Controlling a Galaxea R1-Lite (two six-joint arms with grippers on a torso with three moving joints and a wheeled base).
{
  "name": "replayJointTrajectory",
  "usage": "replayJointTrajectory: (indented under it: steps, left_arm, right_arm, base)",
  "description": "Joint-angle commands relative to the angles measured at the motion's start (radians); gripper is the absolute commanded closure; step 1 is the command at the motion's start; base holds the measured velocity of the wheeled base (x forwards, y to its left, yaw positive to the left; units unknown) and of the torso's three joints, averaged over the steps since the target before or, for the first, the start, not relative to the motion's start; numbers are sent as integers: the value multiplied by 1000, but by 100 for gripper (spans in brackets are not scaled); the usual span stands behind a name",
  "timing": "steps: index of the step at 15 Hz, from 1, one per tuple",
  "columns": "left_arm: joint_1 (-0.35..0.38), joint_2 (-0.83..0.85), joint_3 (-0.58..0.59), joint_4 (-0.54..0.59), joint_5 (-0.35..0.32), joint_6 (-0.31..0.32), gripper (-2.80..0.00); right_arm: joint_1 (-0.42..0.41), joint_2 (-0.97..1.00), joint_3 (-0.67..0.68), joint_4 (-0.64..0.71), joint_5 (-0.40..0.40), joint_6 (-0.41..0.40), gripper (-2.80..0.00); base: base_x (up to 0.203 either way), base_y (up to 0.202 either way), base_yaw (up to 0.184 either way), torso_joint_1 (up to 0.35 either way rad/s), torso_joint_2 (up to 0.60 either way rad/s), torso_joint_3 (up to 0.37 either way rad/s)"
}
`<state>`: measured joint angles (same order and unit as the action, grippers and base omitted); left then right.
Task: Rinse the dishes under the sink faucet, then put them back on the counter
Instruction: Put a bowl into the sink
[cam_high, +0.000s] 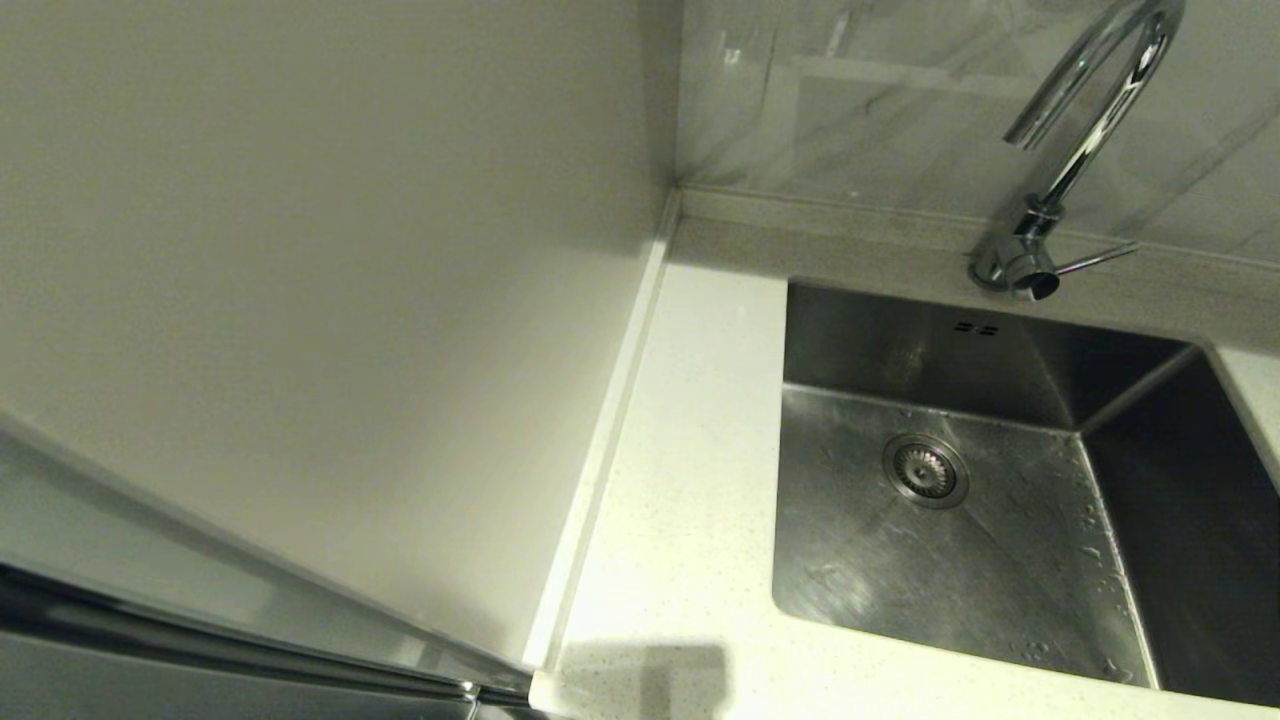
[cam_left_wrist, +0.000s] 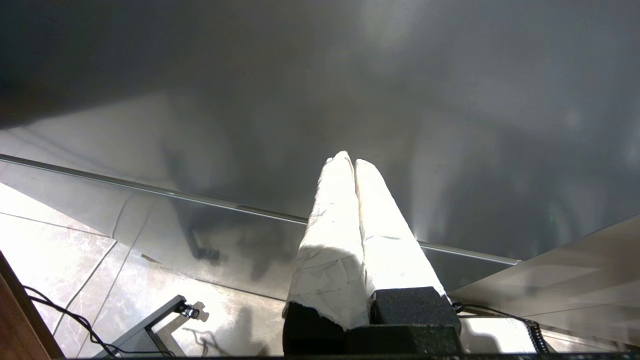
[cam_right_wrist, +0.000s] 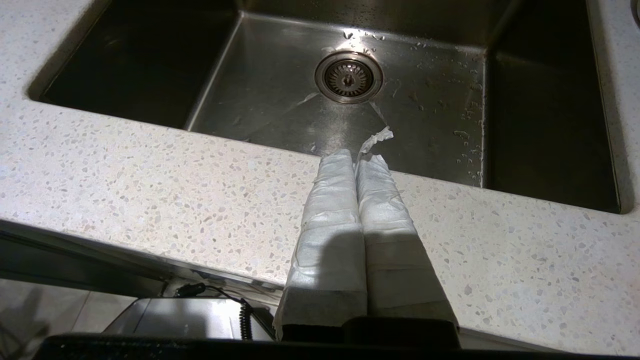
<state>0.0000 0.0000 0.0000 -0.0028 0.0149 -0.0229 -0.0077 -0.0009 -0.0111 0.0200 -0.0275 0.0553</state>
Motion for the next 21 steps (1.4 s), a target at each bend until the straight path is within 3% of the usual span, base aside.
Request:
replayJointTrajectory:
  steps: [1,21]
  left_arm:
    - [0,-3,0,0,0,0,0]
    - [0,-3,0,0,0,0,0]
  right_arm:
    - [0,-1,0,0,0,0,0]
    - [0,-1,-2,5,-2,0,0]
  base:
    - [0,0,0,0,0,0]
    - [0,0,0,0,0,0]
